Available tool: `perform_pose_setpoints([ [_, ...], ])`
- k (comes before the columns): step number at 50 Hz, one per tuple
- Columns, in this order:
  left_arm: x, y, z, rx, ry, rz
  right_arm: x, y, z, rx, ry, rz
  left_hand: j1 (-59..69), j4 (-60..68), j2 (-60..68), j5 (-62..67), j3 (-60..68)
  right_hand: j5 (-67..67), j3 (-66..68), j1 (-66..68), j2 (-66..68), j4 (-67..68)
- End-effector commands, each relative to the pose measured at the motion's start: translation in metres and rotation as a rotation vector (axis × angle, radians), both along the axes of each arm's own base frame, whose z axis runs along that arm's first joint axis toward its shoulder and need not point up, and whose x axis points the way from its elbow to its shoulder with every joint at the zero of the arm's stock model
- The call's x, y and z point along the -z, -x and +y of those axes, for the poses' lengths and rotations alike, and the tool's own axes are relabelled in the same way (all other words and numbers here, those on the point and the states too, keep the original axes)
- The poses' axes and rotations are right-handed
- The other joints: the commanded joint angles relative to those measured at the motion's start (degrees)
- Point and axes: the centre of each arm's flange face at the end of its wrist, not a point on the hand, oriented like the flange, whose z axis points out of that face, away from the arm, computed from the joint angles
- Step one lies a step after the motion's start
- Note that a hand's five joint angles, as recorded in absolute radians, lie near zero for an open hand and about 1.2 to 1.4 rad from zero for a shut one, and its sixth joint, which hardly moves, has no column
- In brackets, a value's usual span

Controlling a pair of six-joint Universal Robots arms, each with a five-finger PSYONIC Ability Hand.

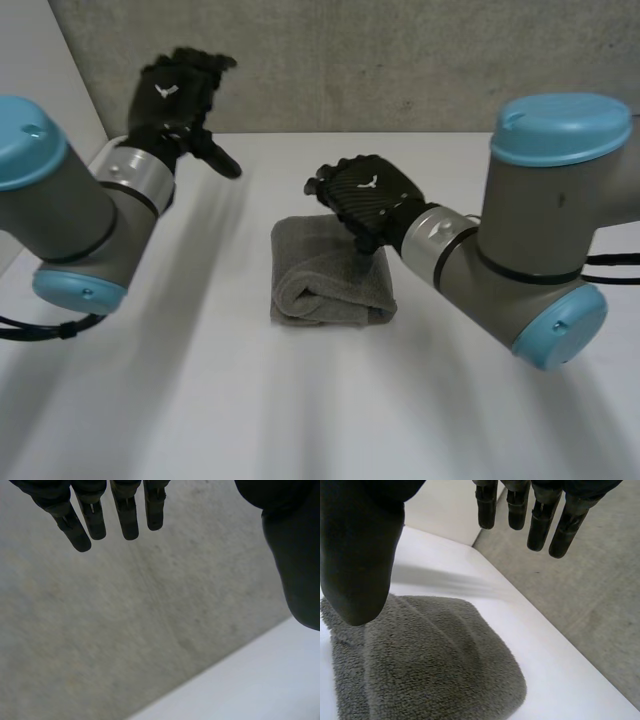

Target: Fold the towel.

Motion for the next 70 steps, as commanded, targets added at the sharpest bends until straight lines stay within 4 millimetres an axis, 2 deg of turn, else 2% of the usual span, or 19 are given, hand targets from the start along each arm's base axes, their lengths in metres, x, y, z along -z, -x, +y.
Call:
perform_pose_setpoints([
  [1, 0.057, 0.026, 0.011, 0.068, -0.176, -0.04, 0.004, 0.014, -0.02, 0.072, -0.043, -0.023, -2.14, -0.86, -2.32, -1.46, -2.04, -3.4, -3.86, -3.6, -3.93, -4.38],
  [4, 0.07, 0.029, 0.015, 0.079, -0.211, -0.057, 0.023, 0.016, -0.031, 0.102, -0.123, -0.045, -2.14, -0.86, -2.32, -1.46, -2.04, -3.4, -3.86, -3.6, -3.93, -4.38],
  [9, 0.118, 0.035, 0.032, 0.09, -0.363, -0.134, 0.052, 0.017, -0.045, 0.152, -0.251, -0.08, -2.14, -0.86, -2.32, -1.46, -2.04, -3.4, -3.86, -3.6, -3.93, -4.38],
  [13, 0.135, 0.032, 0.036, 0.075, -0.419, -0.163, 0.086, 0.015, -0.052, 0.177, -0.346, -0.074, -2.31, -1.02, -2.49, -1.62, -2.21, -3.4, -3.86, -3.6, -3.93, -4.38],
  [18, 0.151, 0.032, 0.044, 0.078, -0.459, -0.192, 0.109, 0.014, -0.053, 0.187, -0.391, -0.051, -2.31, -1.03, -2.49, -1.62, -2.21, -3.4, -3.86, -3.6, -3.93, -4.38],
  [28, 0.145, 0.032, 0.043, 0.077, -0.445, -0.185, 0.1, 0.014, -0.053, 0.184, -0.378, -0.064, -2.31, -1.03, -2.49, -1.62, -2.21, -3.4, -3.86, -3.6, -3.93, -4.38],
  [35, 0.104, 0.033, 0.044, 0.085, -0.371, -0.143, 0.072, 0.015, -0.053, 0.181, -0.325, -0.101, -3.65, -2.37, -3.83, -2.96, -3.55, -3.4, -3.86, -3.6, -3.93, -4.38],
  [37, 0.09, 0.032, 0.045, 0.086, -0.347, -0.13, 0.04, 0.019, -0.052, 0.186, -0.265, -0.147, -4.49, -3.2, -4.67, -3.8, -4.39, -3.4, -3.86, -3.6, -3.93, -4.38],
  [38, 0.075, 0.031, 0.047, 0.087, -0.322, -0.115, 0.039, 0.019, -0.052, 0.186, -0.265, -0.147, -4.83, -3.55, -5.01, -4.14, -4.73, -3.4, -3.86, -3.6, -3.93, -4.38],
  [39, 0.074, 0.031, 0.047, 0.087, -0.321, -0.115, 0.017, 0.026, -0.055, 0.211, -0.23, -0.19, -4.84, -3.55, -5.01, -4.15, -4.73, -3.4, -3.86, -3.6, -3.93, -4.38],
  [40, 0.057, 0.029, 0.049, 0.085, -0.293, -0.1, -0.008, 0.037, -0.06, 0.254, -0.194, -0.247, -5.0, -3.72, -5.18, -4.31, -4.9, -3.4, -3.86, -3.6, -3.93, -4.38],
  [43, 0.022, 0.021, 0.052, 0.074, -0.237, -0.068, -0.033, 0.048, -0.063, 0.302, -0.152, -0.303, -5.0, -3.72, -5.18, -4.32, -4.9, -3.4, -3.86, -3.6, -3.93, -4.38],
  [44, 0.004, 0.019, 0.054, 0.071, -0.209, -0.048, -0.056, 0.06, -0.064, 0.347, -0.106, -0.347, -5.0, -3.72, -5.18, -4.32, -4.9, -3.4, -3.86, -3.6, -3.93, -4.38],
  [45, 0.004, 0.018, 0.054, 0.071, -0.209, -0.048, -0.079, 0.073, -0.064, 0.398, -0.044, -0.382, -5.0, -3.72, -5.18, -4.32, -4.9, -3.4, -3.86, -3.6, -3.93, -4.38],
  [46, -0.013, 0.015, 0.058, 0.07, -0.183, -0.026, -0.08, 0.073, -0.064, 0.399, -0.043, -0.382, -4.5, -3.22, -4.68, -3.82, -4.4, -3.4, -3.86, -3.6, -3.93, -4.38],
  [48, -0.029, 0.01, 0.06, 0.061, -0.165, -0.007, -0.11, 0.098, -0.065, 0.502, 0.05, -0.408, -3.67, -2.38, -3.84, -2.98, -3.56, -3.4, -3.86, -3.6, -3.93, -4.38],
  [52, -0.069, -0.014, 0.065, -0.024, -0.146, 0.008, -0.121, 0.116, -0.063, 0.603, 0.11, -0.387, -3.32, -2.03, -3.49, -2.63, -3.22, -3.4, -3.86, -3.6, -3.93, -4.38],
  [57, -0.089, -0.033, 0.075, -0.103, -0.157, 0.007, -0.124, 0.127, -0.062, 0.698, 0.162, -0.336, -4.33, -3.04, -4.5, -3.64, -4.22, -3.4, -3.86, -3.6, -3.93, -4.38],
  [70, -0.093, -0.037, 0.079, -0.148, -0.155, 0.013, -0.12, 0.125, -0.059, 0.7, 0.129, -0.276, -4.0, -2.71, -4.17, -3.31, -3.89, -3.4, -3.86, -3.6, -3.93, -4.38],
])
